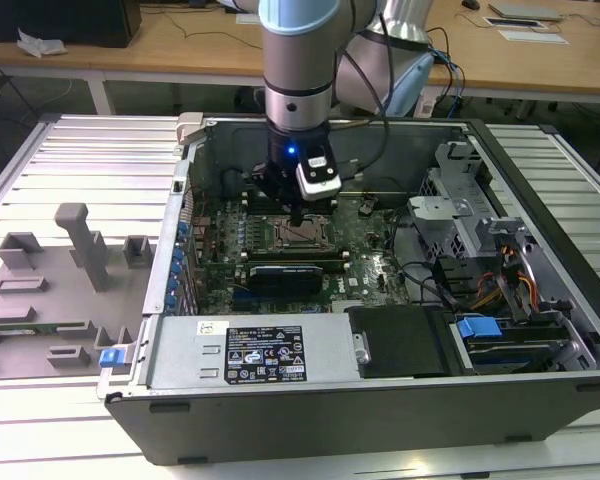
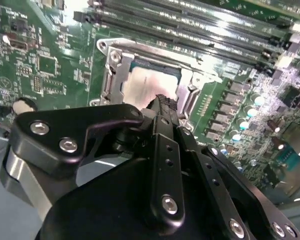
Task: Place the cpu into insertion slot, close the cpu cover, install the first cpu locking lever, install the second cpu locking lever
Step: 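Install the first cpu locking lever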
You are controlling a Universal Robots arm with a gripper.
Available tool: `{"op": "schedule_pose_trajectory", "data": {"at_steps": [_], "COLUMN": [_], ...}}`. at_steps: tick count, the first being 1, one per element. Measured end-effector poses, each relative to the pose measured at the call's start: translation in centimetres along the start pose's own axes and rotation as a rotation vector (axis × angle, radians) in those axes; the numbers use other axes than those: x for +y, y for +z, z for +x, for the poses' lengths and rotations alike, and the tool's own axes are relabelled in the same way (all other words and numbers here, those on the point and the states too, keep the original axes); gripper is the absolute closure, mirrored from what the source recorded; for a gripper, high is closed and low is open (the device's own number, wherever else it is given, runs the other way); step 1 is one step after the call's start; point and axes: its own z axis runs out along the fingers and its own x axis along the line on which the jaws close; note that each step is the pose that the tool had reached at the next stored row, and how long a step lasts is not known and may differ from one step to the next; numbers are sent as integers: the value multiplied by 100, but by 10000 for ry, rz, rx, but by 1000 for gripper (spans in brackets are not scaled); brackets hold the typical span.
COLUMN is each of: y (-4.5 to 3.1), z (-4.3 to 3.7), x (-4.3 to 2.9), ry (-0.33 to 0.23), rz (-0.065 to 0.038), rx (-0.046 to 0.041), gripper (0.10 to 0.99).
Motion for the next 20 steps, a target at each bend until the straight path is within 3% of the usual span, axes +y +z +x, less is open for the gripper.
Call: {"op": "schedule_pose_trajectory", "data": {"at_steps": [1,2,7,12,15,17,20], "y": [2,2,9,9,-93,-142,-188], "z": [-44,-47,-51,-71,-75,-78,-80], "x": [8,8,9,15,19,21,19], "ry": [-7,-196,-1643,-2271,-2289,-2292,-2297], "rz": [31,33,-11,-32,-25,9,210], "rx": [112,141,195,223,223,217,192], "gripper": [980,980,980,980,980,980,980]}}
